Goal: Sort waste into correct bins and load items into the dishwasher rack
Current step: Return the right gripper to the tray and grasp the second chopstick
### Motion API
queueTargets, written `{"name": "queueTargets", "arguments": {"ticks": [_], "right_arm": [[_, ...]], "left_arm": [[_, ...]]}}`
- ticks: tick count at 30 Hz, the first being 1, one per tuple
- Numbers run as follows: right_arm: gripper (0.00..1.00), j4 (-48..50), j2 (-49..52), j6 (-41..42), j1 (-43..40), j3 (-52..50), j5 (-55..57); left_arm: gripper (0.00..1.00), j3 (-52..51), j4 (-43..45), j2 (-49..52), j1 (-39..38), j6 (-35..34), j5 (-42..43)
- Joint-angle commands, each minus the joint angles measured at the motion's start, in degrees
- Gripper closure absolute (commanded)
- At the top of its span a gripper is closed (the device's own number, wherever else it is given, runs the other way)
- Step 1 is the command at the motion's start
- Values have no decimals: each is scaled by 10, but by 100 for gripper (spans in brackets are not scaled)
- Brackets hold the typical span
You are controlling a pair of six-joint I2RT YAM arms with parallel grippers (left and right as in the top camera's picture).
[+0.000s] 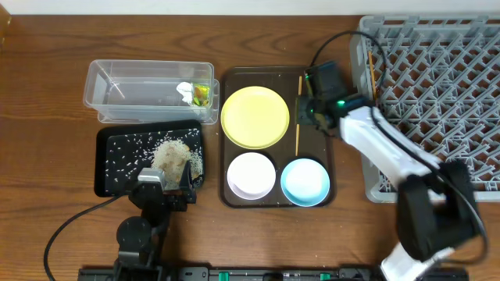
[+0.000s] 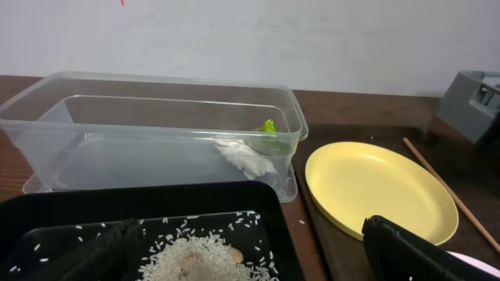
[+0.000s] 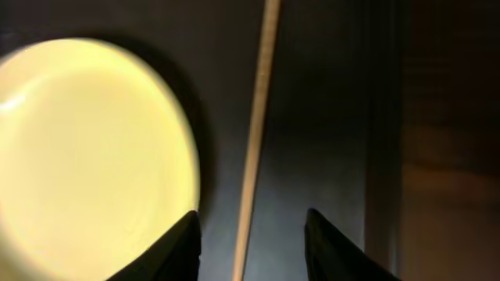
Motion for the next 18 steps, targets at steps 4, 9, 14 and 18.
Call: {"name": "queueTargets", "arguments": {"ticks": [4, 9, 14, 18], "right_arm": [[69, 63, 84, 25, -1, -5, 49], [68, 62, 125, 16, -1, -5, 48], [80, 31, 121, 17, -4, -4, 48], [99, -3, 97, 16, -13, -2, 48]], "left_arm": [[9, -16, -4, -5, 3, 8, 6], [9, -16, -4, -5, 3, 7, 6], [9, -16, -4, -5, 3, 8, 6], [9, -16, -4, -5, 3, 8, 6]]}}
